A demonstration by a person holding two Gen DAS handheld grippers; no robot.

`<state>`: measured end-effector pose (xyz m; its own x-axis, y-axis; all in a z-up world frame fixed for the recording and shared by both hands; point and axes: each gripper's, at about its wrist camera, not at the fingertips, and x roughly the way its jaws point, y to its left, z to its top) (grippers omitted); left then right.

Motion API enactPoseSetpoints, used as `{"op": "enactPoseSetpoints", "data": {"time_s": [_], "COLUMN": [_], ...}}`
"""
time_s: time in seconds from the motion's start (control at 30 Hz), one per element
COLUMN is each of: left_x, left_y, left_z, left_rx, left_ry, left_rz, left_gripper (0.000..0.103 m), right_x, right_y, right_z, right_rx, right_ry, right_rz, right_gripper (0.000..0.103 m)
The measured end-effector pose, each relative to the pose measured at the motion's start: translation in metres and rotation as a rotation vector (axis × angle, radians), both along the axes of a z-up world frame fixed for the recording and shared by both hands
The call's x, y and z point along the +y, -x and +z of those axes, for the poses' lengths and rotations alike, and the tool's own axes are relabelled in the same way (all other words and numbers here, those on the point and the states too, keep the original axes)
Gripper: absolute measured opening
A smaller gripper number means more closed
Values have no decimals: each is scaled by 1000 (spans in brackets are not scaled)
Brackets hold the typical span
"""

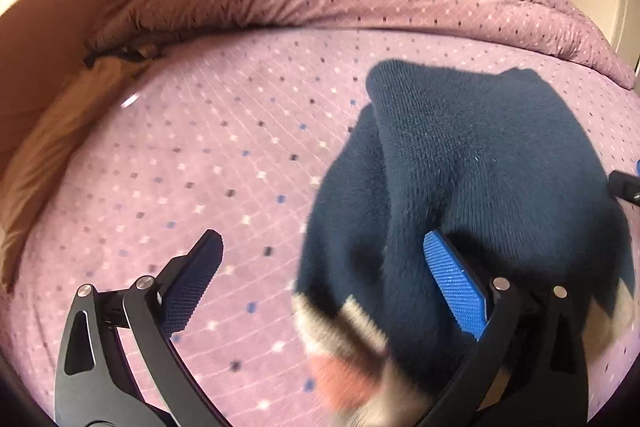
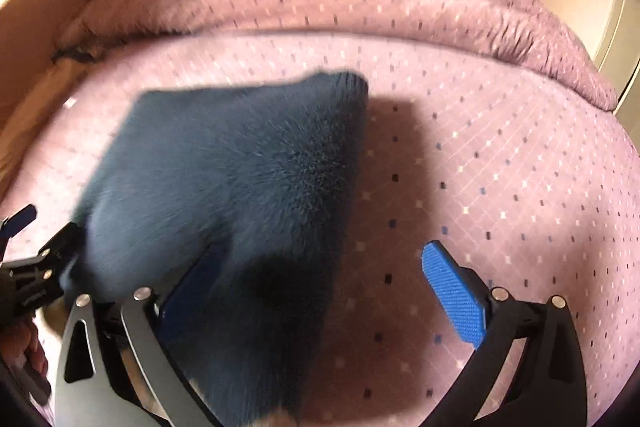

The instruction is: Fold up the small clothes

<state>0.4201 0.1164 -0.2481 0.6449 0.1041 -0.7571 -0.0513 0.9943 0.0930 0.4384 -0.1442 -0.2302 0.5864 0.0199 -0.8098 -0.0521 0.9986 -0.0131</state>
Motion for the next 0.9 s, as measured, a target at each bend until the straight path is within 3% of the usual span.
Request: {"op": "enactPoseSetpoints", "data": {"time_s": [0.1,0.27,0.43,0.53,0.77,0.9], "left_x": [13,32,13,-4,-15,-18], "left_y": [27,68,89,84,56,46], "left_z": [7,10,21,17,-19,-30], "left_rx": [-16,-15,-54,-39,54,88], "left_ry": [28,179,192,191,193,247], "left_rz": [13,26,-56,-97,-91,-101], "left_gripper": [99,99,99,99,100,100], "right_x": [-9,-21,-30,-31,-26,-24], "right_y": [34,71,96,106,100,85], "right_z": [11,10,5,5,5,-2], "right_rx": [-46,-39,-17,-16,-1,24], "right_ry": [-15,-19,-39,-59,-151,-193], "right_rz": [15,26,24,30,65,64], "right_gripper": [101,101,101,101,101,101]}}
